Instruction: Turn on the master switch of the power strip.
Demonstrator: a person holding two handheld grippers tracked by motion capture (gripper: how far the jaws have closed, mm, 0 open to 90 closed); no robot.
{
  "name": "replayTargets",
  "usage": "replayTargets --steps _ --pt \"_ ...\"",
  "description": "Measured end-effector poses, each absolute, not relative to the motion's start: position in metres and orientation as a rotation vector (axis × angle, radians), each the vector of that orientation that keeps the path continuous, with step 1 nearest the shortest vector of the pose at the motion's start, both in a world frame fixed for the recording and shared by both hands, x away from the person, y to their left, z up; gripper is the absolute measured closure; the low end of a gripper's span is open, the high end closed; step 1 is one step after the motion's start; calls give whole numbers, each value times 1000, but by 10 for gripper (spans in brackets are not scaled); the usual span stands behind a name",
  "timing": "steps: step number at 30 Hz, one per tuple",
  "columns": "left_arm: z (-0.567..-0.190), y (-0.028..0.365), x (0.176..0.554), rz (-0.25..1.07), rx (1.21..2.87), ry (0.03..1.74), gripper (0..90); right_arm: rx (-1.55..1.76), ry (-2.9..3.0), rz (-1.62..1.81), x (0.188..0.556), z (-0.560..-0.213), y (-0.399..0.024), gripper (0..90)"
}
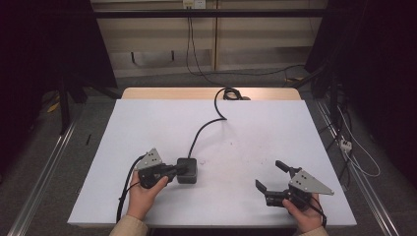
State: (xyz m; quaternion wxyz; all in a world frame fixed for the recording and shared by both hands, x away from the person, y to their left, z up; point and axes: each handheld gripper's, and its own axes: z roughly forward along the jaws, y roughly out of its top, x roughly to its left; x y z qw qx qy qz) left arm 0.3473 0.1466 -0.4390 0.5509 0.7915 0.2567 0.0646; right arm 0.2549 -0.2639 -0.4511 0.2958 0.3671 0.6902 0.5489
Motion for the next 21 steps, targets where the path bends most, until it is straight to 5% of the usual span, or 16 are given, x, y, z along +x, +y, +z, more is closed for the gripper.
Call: replayTargets --steps 21 --pt "-437 145 346 164 1885 620 900 980 1834 1459 255 -451 -264 50"
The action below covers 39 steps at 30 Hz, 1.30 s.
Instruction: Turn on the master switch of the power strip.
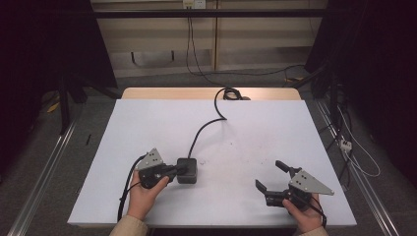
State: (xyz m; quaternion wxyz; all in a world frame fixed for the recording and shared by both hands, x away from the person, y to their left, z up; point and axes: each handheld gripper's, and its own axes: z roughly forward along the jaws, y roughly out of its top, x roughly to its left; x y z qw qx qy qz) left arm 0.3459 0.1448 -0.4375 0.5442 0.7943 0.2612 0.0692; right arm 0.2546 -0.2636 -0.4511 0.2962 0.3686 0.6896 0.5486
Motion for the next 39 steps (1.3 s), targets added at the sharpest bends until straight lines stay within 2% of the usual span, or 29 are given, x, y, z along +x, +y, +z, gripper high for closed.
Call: replayTargets --steps 39 --pt "-436 143 344 175 1906 644 900 982 1835 1456 254 -451 -263 51"
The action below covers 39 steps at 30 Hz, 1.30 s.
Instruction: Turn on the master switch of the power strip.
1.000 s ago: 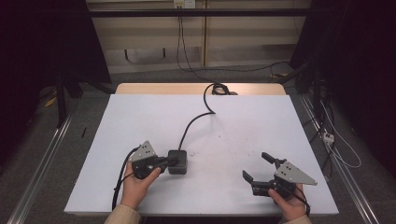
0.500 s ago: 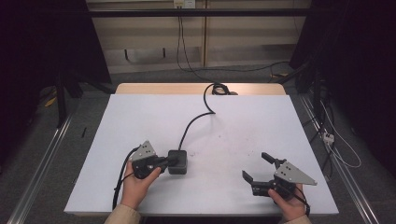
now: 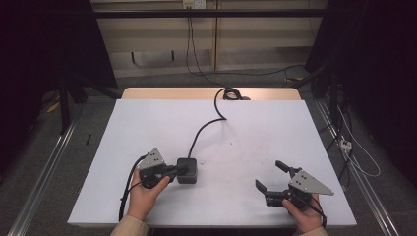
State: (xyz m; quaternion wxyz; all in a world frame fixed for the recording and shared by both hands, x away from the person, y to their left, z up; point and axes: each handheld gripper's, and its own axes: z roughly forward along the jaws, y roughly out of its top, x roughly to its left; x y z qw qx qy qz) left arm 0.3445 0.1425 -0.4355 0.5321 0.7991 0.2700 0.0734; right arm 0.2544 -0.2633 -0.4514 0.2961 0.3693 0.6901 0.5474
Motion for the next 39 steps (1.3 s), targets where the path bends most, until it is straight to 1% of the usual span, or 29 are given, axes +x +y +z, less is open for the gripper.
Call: replayTargets --steps 15,31,36,39 --pt "-437 142 342 204 1889 643 900 979 1835 1458 255 -451 -263 51" --pt "-437 143 342 208 1877 646 900 977 1837 1457 255 -451 -263 51" --pt "-437 143 343 201 1866 654 862 977 1837 1456 256 -451 -263 51" --pt "-437 144 343 192 1859 657 795 977 1839 1458 256 -451 -263 51"
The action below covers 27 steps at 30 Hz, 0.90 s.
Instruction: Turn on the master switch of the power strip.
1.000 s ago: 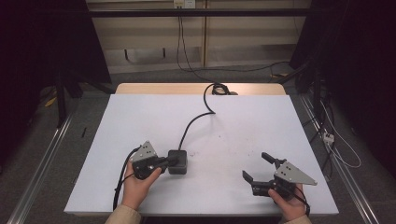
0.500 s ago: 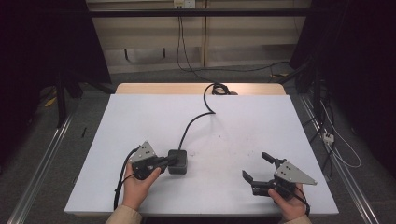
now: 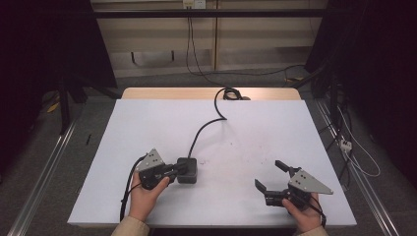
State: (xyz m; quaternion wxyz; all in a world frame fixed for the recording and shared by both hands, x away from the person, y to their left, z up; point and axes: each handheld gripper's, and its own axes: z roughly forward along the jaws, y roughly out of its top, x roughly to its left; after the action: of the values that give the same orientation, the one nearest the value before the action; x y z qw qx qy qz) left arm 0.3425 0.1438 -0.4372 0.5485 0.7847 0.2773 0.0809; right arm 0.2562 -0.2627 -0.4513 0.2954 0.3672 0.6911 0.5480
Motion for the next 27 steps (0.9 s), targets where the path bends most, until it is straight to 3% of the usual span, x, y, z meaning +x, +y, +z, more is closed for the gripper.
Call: replayTargets --steps 13,27 --pt "-433 145 341 172 1822 672 655 972 1841 1462 257 -451 -262 51" --pt "-433 146 342 152 1823 717 437 974 1842 1465 258 -451 -261 51"
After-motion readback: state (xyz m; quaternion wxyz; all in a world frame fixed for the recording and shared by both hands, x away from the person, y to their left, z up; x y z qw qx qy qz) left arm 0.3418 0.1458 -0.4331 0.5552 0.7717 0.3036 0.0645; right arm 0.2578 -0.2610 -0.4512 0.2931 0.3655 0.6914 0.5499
